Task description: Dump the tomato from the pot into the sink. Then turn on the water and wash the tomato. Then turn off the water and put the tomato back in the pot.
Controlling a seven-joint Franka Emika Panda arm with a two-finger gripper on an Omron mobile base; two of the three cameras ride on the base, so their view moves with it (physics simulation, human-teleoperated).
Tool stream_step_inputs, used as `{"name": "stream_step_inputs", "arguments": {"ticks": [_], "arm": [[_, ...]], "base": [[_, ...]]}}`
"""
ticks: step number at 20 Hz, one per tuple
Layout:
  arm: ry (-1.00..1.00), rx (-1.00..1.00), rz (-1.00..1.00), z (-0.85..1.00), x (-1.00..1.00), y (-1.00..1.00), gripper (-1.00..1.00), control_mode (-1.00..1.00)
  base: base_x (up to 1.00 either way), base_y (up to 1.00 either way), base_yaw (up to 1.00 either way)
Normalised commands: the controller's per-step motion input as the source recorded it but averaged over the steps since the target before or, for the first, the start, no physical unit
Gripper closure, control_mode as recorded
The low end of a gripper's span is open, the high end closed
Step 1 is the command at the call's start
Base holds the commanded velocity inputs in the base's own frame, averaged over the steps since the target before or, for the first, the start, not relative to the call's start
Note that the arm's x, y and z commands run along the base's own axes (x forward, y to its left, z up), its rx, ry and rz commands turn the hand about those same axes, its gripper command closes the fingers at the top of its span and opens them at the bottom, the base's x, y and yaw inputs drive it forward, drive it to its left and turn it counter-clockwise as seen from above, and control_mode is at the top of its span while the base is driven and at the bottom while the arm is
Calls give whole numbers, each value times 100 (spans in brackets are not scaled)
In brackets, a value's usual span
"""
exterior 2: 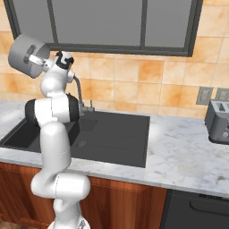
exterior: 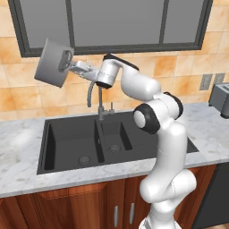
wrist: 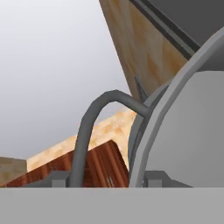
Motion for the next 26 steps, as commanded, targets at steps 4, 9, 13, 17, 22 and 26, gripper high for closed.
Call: {"name": "stream_step_inputs", "arguments": {"ticks": [4, 9, 13, 17, 22, 26], "arm": [[0, 20, -1, 34, 0, -39, 100, -100], [1, 17, -2, 15, 0, -38, 100, -100], [5, 14, -2, 1, 0, -26, 100, -100], [5, 13, 0, 7, 0, -10, 100, -100], [4, 14, 0, 18, 0, 0, 100, -100], [3, 11, 0, 39, -15, -5, 100, -100]], "base": [[0, 0, 0], [0, 0, 0], [0, 0, 0], [0, 0, 0], [0, 0, 0], [0, 0, 0]]}}
